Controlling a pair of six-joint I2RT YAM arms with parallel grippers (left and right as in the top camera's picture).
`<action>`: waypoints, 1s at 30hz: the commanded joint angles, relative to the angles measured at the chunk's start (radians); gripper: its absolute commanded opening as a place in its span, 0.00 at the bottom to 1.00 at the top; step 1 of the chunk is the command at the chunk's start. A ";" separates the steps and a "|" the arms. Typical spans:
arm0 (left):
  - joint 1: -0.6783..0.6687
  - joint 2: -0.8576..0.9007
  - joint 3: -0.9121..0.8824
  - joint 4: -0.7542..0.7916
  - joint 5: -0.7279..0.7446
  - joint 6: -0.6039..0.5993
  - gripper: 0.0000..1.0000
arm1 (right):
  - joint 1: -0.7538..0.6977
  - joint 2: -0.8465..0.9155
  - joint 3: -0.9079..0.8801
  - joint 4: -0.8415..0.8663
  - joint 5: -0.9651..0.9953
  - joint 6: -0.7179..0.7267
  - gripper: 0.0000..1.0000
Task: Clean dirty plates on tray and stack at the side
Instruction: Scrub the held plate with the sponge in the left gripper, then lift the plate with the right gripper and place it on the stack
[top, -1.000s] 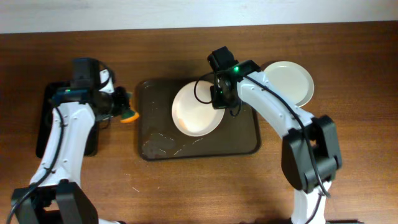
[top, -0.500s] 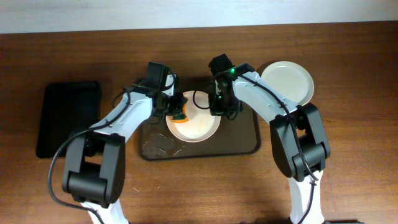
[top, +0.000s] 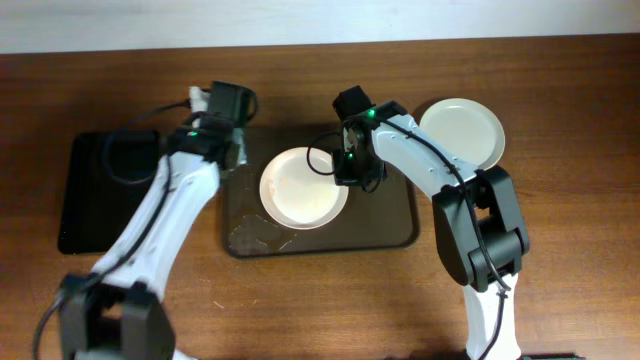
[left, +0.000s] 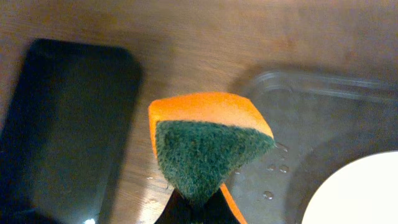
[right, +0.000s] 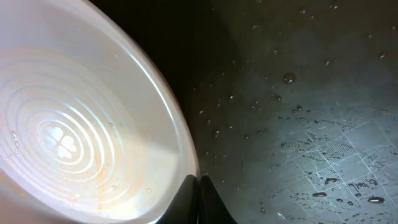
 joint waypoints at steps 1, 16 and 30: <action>0.111 -0.109 0.018 -0.096 0.079 -0.052 0.00 | -0.005 -0.086 0.060 -0.023 0.055 -0.038 0.04; 0.432 -0.108 0.008 -0.225 0.335 -0.058 0.00 | -0.130 -0.126 -0.061 -0.013 -0.266 -0.195 0.79; 0.432 -0.108 0.008 -0.221 0.335 -0.058 0.00 | -0.051 -0.054 -0.270 0.274 -0.071 0.046 0.08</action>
